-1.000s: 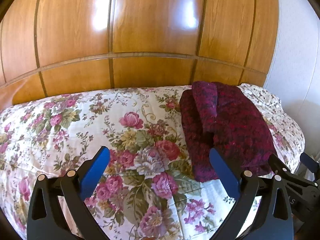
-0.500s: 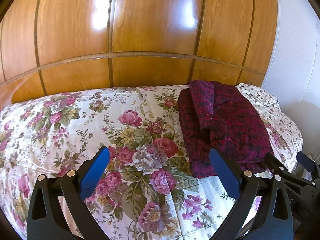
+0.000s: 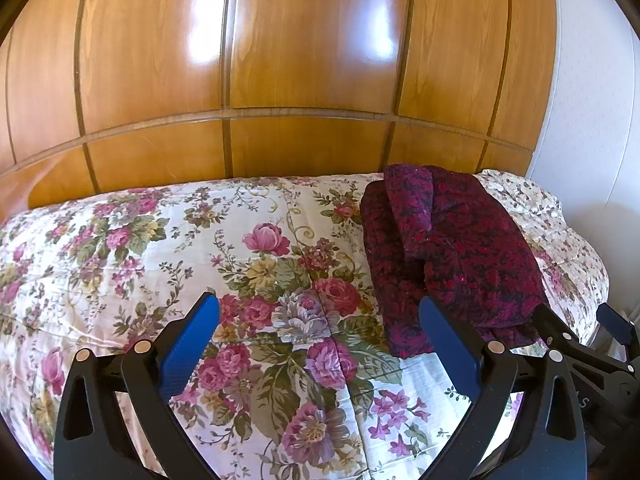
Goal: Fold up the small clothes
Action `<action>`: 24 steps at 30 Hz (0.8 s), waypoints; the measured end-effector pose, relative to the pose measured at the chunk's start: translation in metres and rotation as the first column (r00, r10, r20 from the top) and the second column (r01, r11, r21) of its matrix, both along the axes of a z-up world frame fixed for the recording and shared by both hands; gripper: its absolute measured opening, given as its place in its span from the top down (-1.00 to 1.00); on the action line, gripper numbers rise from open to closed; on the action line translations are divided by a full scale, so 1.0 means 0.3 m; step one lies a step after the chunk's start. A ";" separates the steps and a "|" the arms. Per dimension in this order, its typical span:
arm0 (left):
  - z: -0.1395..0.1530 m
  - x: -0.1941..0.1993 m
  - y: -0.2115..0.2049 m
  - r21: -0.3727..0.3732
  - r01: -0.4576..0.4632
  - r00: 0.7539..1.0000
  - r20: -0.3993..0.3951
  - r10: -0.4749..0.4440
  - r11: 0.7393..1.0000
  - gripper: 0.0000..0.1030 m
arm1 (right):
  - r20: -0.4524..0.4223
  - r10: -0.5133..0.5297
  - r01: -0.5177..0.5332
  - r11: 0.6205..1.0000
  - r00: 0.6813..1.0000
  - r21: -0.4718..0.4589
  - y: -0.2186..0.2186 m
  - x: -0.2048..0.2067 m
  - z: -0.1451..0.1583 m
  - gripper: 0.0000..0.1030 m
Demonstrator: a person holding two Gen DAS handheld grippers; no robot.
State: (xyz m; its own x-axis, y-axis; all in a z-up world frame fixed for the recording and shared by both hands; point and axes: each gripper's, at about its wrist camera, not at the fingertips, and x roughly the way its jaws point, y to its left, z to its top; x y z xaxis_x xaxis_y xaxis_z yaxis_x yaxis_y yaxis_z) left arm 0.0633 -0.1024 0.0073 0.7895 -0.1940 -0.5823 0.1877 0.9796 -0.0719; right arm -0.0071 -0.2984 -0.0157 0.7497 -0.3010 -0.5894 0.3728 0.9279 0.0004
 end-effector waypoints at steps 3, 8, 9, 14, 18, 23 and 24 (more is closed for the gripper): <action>0.008 -0.009 -0.002 -0.002 0.002 1.000 0.010 -0.002 1.000 -0.92 | 0.007 -0.002 0.002 1.000 1.000 0.004 -0.002 -0.007 0.006 -0.95; 0.022 -0.022 0.001 -0.006 0.003 1.000 0.021 -0.003 1.000 -0.92 | 0.019 -0.005 0.005 1.000 1.000 0.001 0.002 -0.020 0.017 -0.95; 0.024 -0.024 0.002 -0.005 0.002 1.000 0.024 -0.002 1.000 -0.92 | 0.020 -0.006 0.006 1.000 1.000 0.002 0.004 -0.023 0.018 -0.95; 0.039 -0.032 0.008 -0.010 -0.002 0.999 0.032 0.002 1.000 -0.92 | 0.020 -0.007 0.007 1.000 1.000 0.005 0.006 -0.030 0.016 -0.95; 0.049 -0.043 0.007 -0.005 -0.002 0.999 0.043 0.002 1.000 -0.92 | 0.024 -0.007 0.007 1.000 1.000 0.009 0.003 -0.032 0.018 -0.95; 0.056 -0.053 0.006 -0.003 0.003 0.999 0.050 -0.003 1.000 -0.92 | 0.028 -0.007 0.007 1.000 1.000 0.011 0.001 -0.034 0.019 -0.95; 0.057 -0.053 0.006 -0.003 0.005 0.999 0.049 -0.005 1.000 -0.92 | 0.027 -0.006 0.006 1.000 1.000 0.010 0.000 -0.033 0.018 -0.95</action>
State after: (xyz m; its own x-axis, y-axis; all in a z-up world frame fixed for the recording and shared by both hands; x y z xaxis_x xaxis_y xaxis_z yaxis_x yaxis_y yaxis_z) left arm 0.0474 -0.1005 0.0243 0.8163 -0.1999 -0.5420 0.1960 0.9784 -0.0657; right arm -0.0170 -0.2983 -0.0102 0.7636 -0.2996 -0.5720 0.3778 0.9257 0.0195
